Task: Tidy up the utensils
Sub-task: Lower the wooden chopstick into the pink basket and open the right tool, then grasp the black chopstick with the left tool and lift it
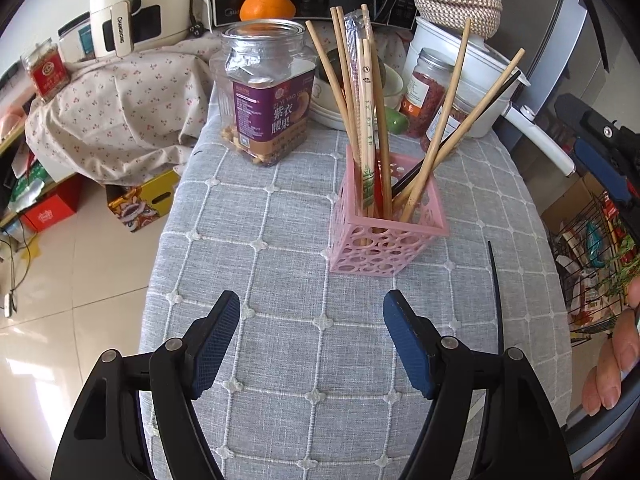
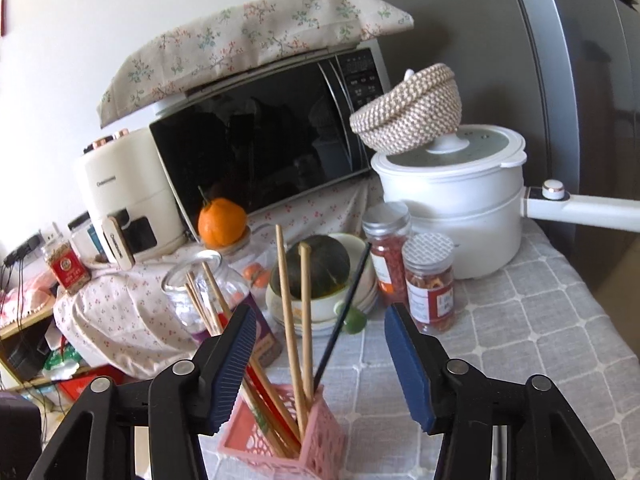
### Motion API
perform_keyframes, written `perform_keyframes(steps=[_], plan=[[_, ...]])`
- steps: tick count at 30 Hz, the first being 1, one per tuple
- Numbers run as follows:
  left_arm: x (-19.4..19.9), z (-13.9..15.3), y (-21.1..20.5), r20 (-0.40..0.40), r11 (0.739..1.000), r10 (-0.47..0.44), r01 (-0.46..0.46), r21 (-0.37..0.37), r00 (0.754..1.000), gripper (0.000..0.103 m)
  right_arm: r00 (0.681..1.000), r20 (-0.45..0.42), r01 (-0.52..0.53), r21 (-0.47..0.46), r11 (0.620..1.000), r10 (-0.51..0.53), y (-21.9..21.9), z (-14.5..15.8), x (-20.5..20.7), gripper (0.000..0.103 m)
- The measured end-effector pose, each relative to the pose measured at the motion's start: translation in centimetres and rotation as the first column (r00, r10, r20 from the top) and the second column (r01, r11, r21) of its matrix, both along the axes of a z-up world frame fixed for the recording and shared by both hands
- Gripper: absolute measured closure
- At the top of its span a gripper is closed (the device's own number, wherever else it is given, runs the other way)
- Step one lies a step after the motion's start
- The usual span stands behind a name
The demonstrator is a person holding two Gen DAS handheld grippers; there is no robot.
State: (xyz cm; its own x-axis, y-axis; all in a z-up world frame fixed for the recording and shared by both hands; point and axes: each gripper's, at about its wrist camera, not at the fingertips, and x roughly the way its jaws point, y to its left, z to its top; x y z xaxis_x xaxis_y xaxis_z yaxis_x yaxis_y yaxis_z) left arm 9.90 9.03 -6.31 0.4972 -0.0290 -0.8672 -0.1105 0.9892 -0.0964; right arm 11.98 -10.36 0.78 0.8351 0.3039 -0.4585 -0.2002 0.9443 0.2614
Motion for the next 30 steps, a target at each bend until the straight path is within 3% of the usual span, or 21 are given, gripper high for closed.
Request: perform_keyframes(steps=[12, 20, 27, 30], plan=[[-0.7, -1.0, -2.8, -0.045, 0.997, -0.076, 0.076, 0.013, 0.996, 0.026, 0.973, -0.228, 0.033, -0.066, 0.997, -0.047, -5.3, -2.5, -2.3, 0.025], [-0.7, -2.7, -6.8, -0.110, 0.986, -0.158, 0.162, 0.025, 0.981, 0.026, 0.886, -0.451, 0.075, -0.099, 0.992, -0.112, -9.6, -5.5, -3.0, 0.023], [-0.1, -4.3, -11.4, -0.189, 0.973, -0.231, 0.229, -0.031, 0.954, 0.026, 0.828, -0.543, 0.080, -0.127, 0.989, -0.137, -12.5, -7.3, -4.3, 0.023], [0.9, -4.3, -13.5, -0.191, 0.965, -0.261, 0.263, -0.016, 0.946, 0.026, 0.807, -0.573, 0.074, -0.142, 0.987, -0.143, -13.7, -8.0, -4.5, 0.022]])
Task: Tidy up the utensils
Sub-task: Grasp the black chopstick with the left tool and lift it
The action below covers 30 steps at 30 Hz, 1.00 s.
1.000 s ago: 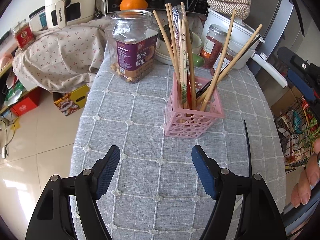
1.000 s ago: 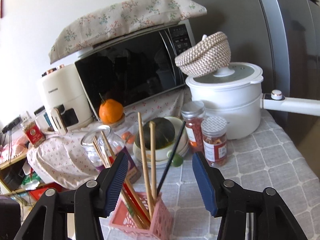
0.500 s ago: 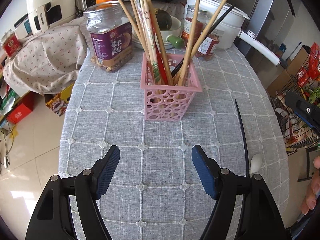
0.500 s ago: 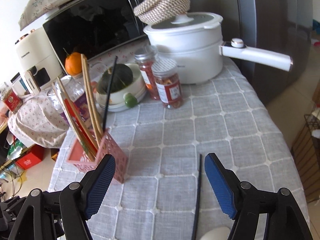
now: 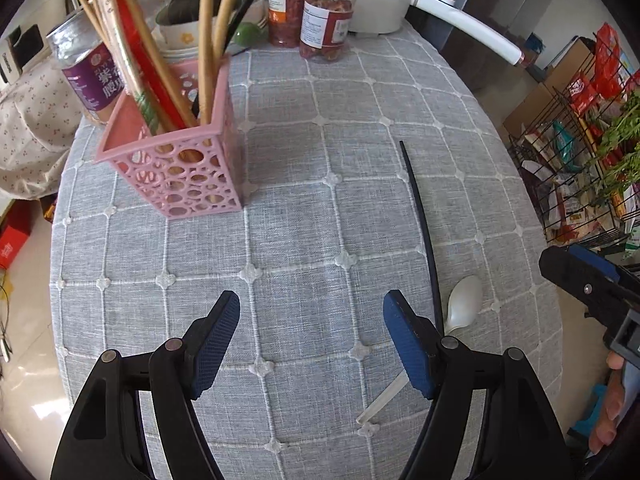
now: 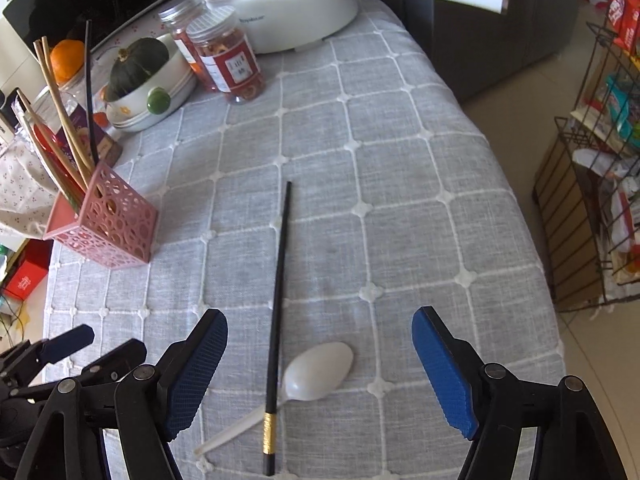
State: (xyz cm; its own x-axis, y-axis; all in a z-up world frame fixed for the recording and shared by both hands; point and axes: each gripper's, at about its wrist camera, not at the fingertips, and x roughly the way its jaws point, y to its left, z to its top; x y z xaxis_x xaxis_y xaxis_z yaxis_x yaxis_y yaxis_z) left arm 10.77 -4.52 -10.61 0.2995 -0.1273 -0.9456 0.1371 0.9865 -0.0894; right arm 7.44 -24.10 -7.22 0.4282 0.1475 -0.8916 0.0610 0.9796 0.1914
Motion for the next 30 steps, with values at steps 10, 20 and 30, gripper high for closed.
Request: perform_keyframes(steps=[10, 20, 30], plan=[[5.2, -1.8, -6.2, -0.019, 0.994, -0.037, 0.035, -0.105, 0.999, 0.054, 0.997, -0.067, 0.047, 0.028, 0.998, -0.045, -4.1, -1.5, 0.1, 0.022], [8.1, -5.3, -9.8, -0.053, 0.997, -0.039, 0.035, -0.072, 0.998, 0.088, 0.993, -0.080, 0.092, 0.044, 0.995, -0.088, -7.0, -2.1, -0.1, 0.022], [5.7, -3.2, -7.4, 0.010, 0.996, -0.069, 0.070, -0.050, 0.998, 0.097, 0.990, -0.119, 0.083, 0.070, 0.994, -0.075, -5.8, -3.1, -0.3, 0.022]])
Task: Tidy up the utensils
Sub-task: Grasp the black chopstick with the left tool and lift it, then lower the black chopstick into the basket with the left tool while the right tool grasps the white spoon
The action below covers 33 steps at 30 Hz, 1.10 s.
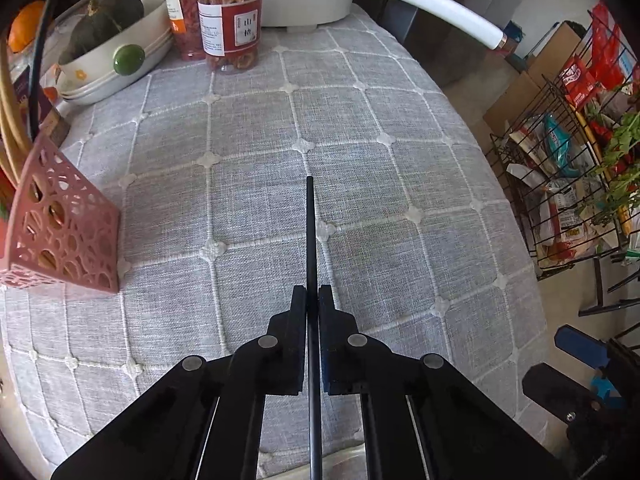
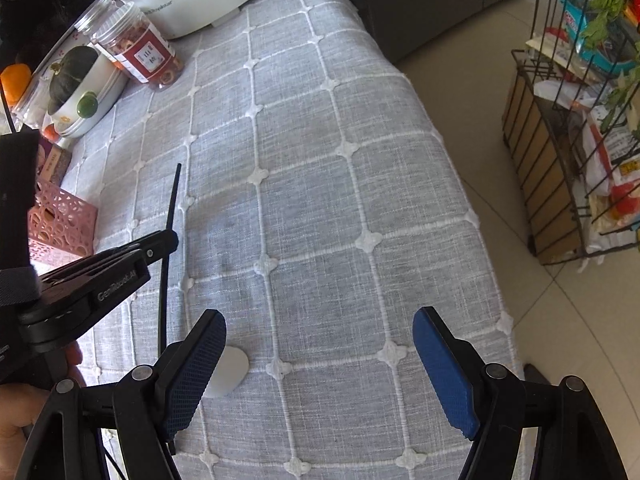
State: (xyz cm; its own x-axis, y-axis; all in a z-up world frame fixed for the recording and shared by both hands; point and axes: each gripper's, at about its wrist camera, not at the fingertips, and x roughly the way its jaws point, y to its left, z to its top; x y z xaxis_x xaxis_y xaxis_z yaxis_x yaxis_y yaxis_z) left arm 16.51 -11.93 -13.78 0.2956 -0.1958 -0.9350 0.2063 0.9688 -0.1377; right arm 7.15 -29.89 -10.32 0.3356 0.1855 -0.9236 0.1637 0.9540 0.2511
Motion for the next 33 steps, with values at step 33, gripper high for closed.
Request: perform_keyframes(steps=[33], plan=[[-8.9, 7.3, 17.5, 0.150, 0.986, 0.088, -0.065, -0.151, 0.985, 0.097, 0.987, -0.114, -0.130, -0.148, 0.980, 0.114, 13.5, -5.4, 2.4, 0.048]])
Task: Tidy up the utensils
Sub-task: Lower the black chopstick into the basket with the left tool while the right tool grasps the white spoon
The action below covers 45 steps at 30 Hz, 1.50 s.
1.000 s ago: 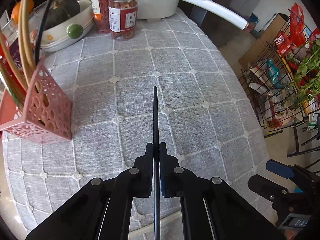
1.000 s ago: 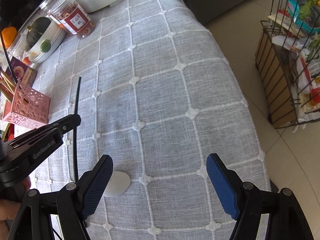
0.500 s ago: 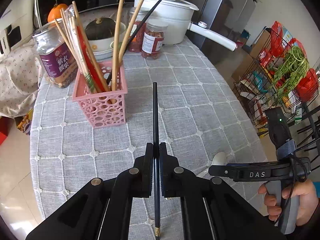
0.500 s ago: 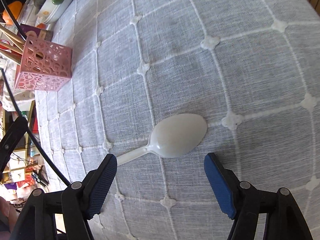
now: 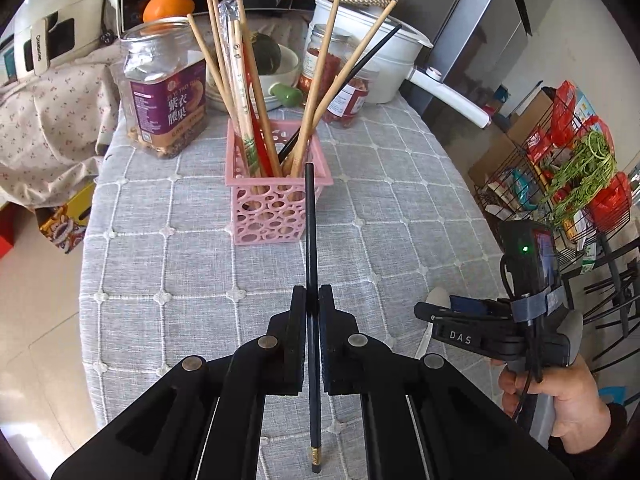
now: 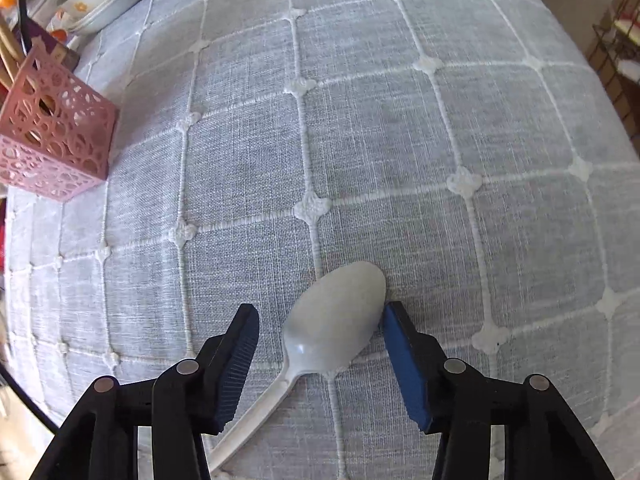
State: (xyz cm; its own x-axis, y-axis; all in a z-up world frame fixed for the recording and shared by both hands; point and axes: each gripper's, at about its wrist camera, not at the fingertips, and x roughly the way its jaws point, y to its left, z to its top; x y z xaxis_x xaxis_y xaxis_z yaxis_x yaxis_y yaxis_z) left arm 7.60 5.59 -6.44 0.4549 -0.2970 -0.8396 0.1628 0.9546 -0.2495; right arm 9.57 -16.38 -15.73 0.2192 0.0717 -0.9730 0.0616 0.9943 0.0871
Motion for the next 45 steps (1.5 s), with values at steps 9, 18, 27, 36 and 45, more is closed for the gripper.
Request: perform_keyframes(steps=[9, 18, 27, 36, 45], plan=[[-0.2, 1.2, -0.3, 0.059, 1.000, 0.014, -0.015, 0.027, 0.998, 0.097, 0.991, 0.040, -0.125, -0.106, 0.986, 0.130, 2.3, 0.0, -0.2, 0.064], [-0.6, 3.0, -0.1, 0.132, 0.998, 0.056, -0.058, 0.011, 0.990, 0.097, 0.991, 0.106, -0.087, 0.081, 0.993, 0.079, 0.1, 2.8, -0.2, 0.064], [-1.6, 8.7, 1.3, 0.377, 0.992, 0.129, -0.124, -0.038, 0.917, 0.098, 0.957, 0.289, -0.103, 0.247, 0.963, 0.029, -0.9, 7.9, -0.1, 0.064], [-2.6, 12.9, 2.6, 0.563, 0.966, 0.260, -0.211, -0.152, 0.785, 0.098, 0.918, 0.396, -0.137, 0.266, 0.954, 0.021, -1.2, 11.2, -0.2, 0.064], [0.8, 11.8, 3.0, 0.546, 0.953, 0.299, -0.267, -0.140, 0.783, 0.098, 0.905, 0.426, -0.131, 0.296, 0.946, -0.008, -1.7, 11.5, 0.9, 0.064]])
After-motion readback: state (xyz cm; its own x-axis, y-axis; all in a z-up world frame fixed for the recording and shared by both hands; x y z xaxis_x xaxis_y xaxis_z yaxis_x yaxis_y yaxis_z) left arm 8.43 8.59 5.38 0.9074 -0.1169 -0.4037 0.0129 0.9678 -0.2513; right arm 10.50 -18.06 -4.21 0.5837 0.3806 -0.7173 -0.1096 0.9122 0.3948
